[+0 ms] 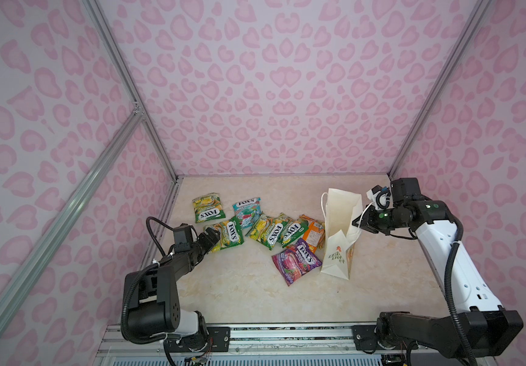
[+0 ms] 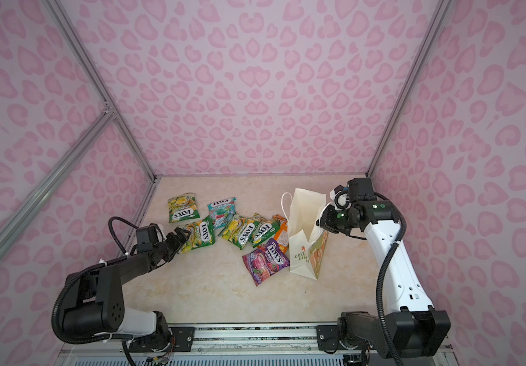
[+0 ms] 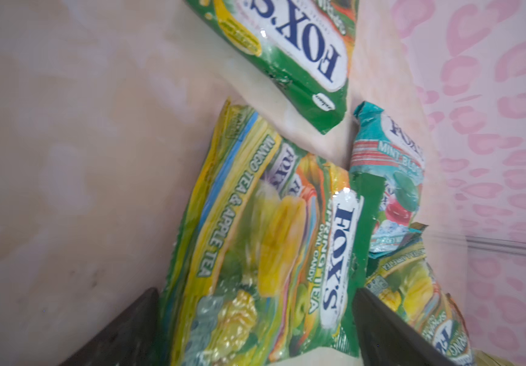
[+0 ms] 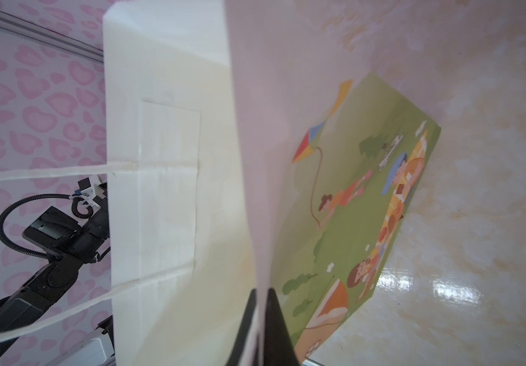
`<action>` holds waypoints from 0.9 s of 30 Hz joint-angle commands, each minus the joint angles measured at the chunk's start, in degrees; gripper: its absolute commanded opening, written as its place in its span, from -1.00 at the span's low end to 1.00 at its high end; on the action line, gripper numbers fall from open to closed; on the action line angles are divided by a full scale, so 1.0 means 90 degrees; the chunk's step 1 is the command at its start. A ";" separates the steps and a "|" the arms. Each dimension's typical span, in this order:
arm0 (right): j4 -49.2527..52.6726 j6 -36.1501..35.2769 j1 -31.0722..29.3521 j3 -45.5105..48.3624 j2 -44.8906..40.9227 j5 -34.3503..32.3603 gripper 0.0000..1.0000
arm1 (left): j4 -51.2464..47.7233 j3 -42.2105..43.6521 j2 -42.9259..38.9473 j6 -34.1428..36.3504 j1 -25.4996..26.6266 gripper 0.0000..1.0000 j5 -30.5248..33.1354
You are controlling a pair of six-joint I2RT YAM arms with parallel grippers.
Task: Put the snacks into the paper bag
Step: 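Grasp the large green Fox's Mango Tea bag with the left gripper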
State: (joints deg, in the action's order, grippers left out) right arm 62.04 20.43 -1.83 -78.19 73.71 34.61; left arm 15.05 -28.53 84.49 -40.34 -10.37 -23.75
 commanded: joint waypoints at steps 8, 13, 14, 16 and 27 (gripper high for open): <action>-0.0331 0.0074 -0.0012 0.0148 -0.0058 0.0223 -1.00 | -0.0206 0.0097 0.0395 -0.0629 0.0493 0.93 -0.0905; -0.0388 0.0103 -0.0015 0.0148 -0.0075 0.0266 -1.00 | 0.0097 -0.0030 0.0600 -0.1126 0.0925 0.85 -0.0962; -0.0406 0.0114 -0.0020 0.0162 -0.0089 0.0266 -1.00 | 0.0178 -0.0033 0.0653 -0.1242 0.0998 0.84 -0.0899; -0.0447 0.0131 -0.0019 0.0200 -0.0109 0.0285 -1.00 | 0.0407 0.0018 0.0755 -0.1474 0.1071 0.83 -0.0768; -0.0551 0.0126 -0.0022 0.0319 -0.0196 0.0383 -1.00 | 0.3437 0.0588 0.2067 -0.3750 0.1073 0.99 -0.0890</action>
State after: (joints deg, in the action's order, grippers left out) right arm 59.02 21.50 -1.89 -75.53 72.25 37.12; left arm 49.43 -24.71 99.70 -67.31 -0.73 -36.25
